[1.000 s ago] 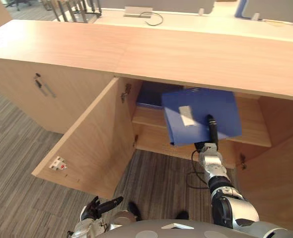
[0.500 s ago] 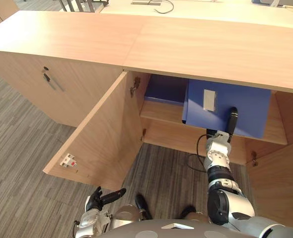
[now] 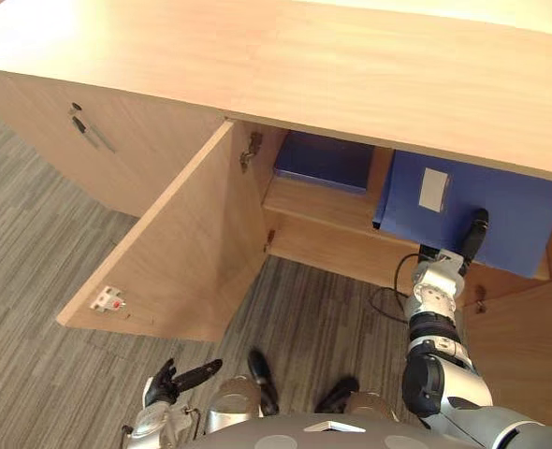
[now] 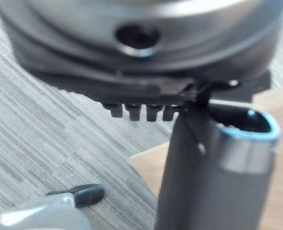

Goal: Walk over to the cabinet, pick up the folder, carry it to the office cabinet, place the folder inside the office cabinet, then close the office cabinet door

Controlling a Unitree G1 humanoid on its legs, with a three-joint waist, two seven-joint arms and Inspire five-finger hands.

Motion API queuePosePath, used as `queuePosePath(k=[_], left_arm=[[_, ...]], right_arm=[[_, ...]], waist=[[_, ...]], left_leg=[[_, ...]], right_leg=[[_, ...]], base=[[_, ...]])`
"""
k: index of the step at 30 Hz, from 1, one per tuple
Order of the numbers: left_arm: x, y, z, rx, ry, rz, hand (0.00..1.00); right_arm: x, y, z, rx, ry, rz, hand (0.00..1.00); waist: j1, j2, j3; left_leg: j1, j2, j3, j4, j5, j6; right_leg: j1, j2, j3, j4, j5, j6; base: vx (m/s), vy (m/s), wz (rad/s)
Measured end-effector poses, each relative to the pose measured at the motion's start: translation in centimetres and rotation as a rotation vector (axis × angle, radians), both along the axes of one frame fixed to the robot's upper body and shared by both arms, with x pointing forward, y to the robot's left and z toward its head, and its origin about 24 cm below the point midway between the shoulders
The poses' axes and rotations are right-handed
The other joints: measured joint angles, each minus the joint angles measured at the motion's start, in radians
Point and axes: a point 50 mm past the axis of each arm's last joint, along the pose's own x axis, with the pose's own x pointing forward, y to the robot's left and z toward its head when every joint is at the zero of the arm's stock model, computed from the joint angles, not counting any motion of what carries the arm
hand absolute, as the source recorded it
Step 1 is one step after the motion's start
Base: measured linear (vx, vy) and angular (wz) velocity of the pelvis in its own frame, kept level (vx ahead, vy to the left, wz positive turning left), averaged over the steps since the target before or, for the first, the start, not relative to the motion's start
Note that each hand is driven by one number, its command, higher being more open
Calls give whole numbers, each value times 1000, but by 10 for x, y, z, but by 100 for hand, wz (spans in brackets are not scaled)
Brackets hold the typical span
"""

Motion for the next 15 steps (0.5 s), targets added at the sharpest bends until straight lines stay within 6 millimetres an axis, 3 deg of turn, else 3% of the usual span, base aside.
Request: queuePosePath(k=[3,6,8,9,12,14,15], left_arm=[[-13,14,1,17,-5,108,100],[-23,21,1,26,17,144,100],[-28,25,0,25,26,179,100],[-32,27,0,22,32,199,100],[-54,32,-3,13,77,252,100],[-73,37,-3,17,116,294,100],[-77,45,-1,31,124,318,100]], right_arm=[[-14,-3,-18,8,73,-5,0],[-20,-12,-20,-17,90,-14,0],[-21,-19,-17,-40,88,-17,0],[-21,-22,-17,-50,89,-15,0],[-21,-22,-17,-69,99,5,0],[-20,-19,-19,-73,113,29,0],[-23,-17,-25,-65,130,40,0]], waist=[[15,5,4],[14,7,4],[12,9,5],[14,8,7],[20,18,12],[25,41,9],[34,35,14]], left_leg=[[-17,106,38,214,-48,34],[-11,143,51,299,-47,34],[-64,171,33,392,-35,46],[-85,156,14,388,-66,19],[-101,99,-31,255,-77,7],[-94,63,-58,119,17,12],[-74,53,-57,111,29,0]], right_leg=[[73,39,-13,-1,-25,-4],[114,45,-11,-4,-60,5],[125,54,4,-29,-70,7],[126,52,18,-39,-70,6],[126,34,62,-30,-75,21],[124,22,97,6,-93,51],[123,5,114,27,-107,74]], base=[[101,-174,-8],[51,-115,-3],[37,-104,-11],[34,-30,-18],[65,83,-41],[137,203,-52],[162,189,-23]])
